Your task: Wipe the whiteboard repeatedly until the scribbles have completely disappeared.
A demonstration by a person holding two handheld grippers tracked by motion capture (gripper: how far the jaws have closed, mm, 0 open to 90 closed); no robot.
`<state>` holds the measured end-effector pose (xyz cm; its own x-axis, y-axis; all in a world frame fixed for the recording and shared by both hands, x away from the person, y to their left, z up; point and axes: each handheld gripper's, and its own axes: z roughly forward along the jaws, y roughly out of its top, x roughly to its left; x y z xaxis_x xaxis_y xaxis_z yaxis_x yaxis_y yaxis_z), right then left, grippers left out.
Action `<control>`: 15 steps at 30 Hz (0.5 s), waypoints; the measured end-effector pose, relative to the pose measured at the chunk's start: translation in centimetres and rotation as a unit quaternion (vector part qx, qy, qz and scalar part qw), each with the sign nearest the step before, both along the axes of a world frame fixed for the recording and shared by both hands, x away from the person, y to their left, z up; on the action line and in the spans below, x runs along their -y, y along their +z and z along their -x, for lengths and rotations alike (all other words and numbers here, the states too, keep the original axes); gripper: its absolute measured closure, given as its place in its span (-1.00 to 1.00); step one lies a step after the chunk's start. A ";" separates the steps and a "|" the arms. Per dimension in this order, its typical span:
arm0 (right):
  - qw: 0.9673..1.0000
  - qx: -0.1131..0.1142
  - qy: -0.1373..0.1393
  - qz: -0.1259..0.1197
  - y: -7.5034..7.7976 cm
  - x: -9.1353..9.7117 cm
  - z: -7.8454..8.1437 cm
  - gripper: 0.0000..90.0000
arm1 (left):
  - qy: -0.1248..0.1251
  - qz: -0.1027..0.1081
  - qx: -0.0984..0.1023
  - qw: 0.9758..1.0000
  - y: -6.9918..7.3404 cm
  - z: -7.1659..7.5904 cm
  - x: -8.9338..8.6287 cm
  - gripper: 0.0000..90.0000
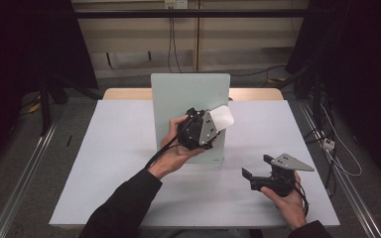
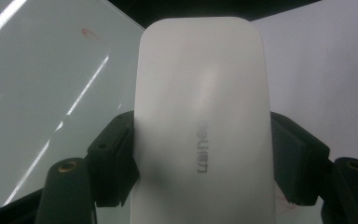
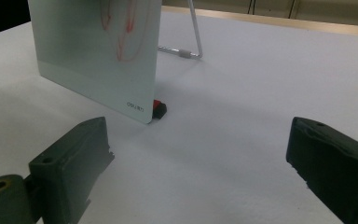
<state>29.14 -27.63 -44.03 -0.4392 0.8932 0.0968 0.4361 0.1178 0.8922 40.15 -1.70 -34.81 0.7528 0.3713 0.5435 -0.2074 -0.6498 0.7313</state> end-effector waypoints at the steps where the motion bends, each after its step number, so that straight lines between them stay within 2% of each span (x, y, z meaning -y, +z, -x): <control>1: 1.000 0.000 0.000 0.000 0.0 0.0 0.0 -0.87 | 0.002 -0.001 0.002 1.000 0.3 -0.1 0.0 -0.31; 5: 1.000 -0.002 -0.001 -0.001 0.0 0.0 0.1 -0.87 | 0.008 0.013 0.003 1.000 2.0 -0.9 -0.1 -0.31; 8: 1.000 -0.001 0.000 -0.001 0.0 0.0 0.1 -0.88 | 0.016 0.016 0.012 1.000 3.4 -1.4 -0.2 -0.31; 10: 1.000 -0.002 -0.001 -0.001 0.0 0.1 0.1 -0.87 | 0.028 0.031 0.015 0.999 4.1 -1.8 -0.3 -0.31; 11: 1.000 -0.002 0.000 -0.002 0.0 0.1 0.1 -0.87 | 0.038 0.037 0.020 0.998 4.4 -1.8 -0.2 -0.31; 13: 1.000 -0.002 0.000 -0.001 0.0 0.0 0.1 -0.87 | 0.043 0.040 0.020 0.998 4.6 -1.7 -0.1 -0.31; 15: 1.000 -0.002 -0.001 -0.001 0.0 0.0 0.1 -0.88 | 0.039 0.030 0.021 0.999 4.2 -1.6 0.0 -0.31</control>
